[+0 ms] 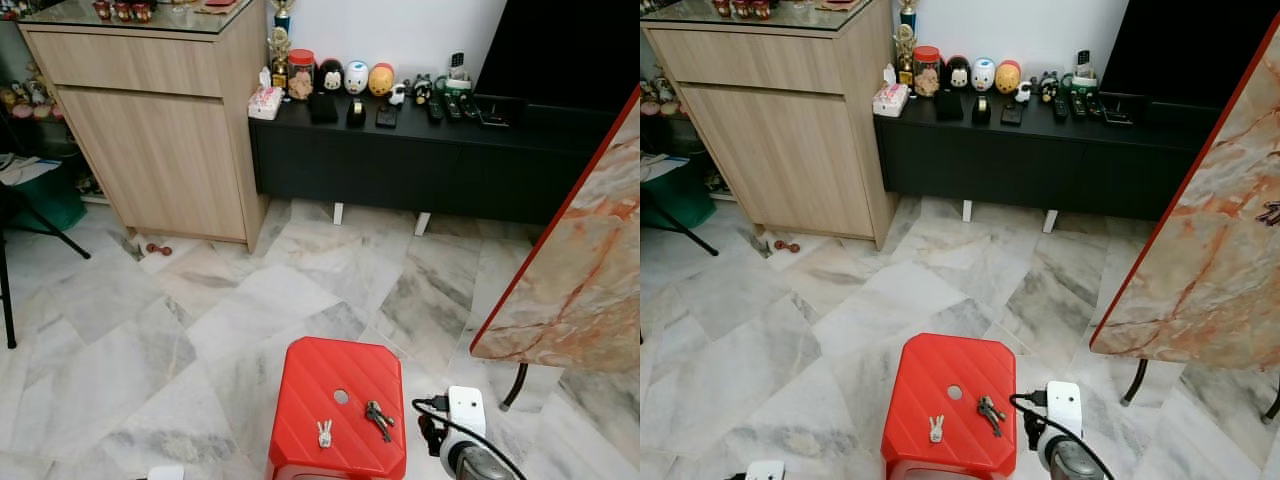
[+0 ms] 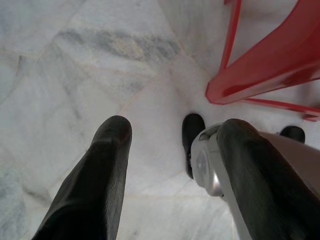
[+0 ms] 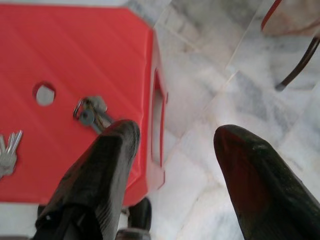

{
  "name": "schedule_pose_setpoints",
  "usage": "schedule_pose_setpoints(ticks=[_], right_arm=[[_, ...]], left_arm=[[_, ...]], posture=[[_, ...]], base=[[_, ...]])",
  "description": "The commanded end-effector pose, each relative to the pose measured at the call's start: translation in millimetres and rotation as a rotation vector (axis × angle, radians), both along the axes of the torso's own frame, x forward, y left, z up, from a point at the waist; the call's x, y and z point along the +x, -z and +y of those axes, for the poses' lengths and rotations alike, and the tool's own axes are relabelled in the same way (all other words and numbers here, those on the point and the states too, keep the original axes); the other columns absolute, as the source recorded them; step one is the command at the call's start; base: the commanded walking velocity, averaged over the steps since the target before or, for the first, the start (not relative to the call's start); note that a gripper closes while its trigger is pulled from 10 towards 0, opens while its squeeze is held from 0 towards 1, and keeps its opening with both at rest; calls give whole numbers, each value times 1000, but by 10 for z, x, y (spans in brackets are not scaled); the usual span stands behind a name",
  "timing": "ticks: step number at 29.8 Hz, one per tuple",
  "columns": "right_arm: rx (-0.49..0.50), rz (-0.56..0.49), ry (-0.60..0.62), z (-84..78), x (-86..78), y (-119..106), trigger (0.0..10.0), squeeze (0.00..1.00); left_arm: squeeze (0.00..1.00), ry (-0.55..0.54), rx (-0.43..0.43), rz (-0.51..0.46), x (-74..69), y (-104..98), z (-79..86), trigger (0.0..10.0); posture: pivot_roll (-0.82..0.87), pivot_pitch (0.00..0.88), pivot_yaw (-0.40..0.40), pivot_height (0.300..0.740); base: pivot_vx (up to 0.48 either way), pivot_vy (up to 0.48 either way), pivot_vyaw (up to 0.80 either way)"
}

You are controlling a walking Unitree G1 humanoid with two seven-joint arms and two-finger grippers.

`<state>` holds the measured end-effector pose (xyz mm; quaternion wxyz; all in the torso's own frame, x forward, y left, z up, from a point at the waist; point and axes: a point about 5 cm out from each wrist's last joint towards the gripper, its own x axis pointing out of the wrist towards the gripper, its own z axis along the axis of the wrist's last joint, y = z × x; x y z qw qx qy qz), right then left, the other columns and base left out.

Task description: Hang keys on a hook

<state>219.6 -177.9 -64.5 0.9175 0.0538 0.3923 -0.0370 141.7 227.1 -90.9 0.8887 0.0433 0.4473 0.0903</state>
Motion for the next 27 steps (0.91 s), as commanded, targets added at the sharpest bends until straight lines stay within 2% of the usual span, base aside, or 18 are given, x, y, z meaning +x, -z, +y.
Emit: schedule_pose_setpoints(ticks=[1, 7, 22, 27], right_arm=[[-19, -48, 6, -31, 75, -59, 10000, 0], [-3, -110, 8, -29, 134, -113, 10000, 0], [-20, -87, -37, -5, 88, -78, 10000, 0], [-18, -83, -50, 16, 95, -79, 10000, 0]], left_arm=[[0, -9, -5, 35, -69, 39, -35, 10000], [0, -3, -8, 41, -85, 54, -82, 10000], [0, 3, 0, 44, -117, 49, -16, 10000], [0, 3, 0, 45, -114, 45, 4, 10000]], posture=[[81, 57, -87, 737], [77, 55, -86, 737], [80, 28, -85, 737], [81, 34, -87, 707]], base=[[0, 0, 0], [0, 0, 0], [0, 0, 0], [0, 0, 0]])
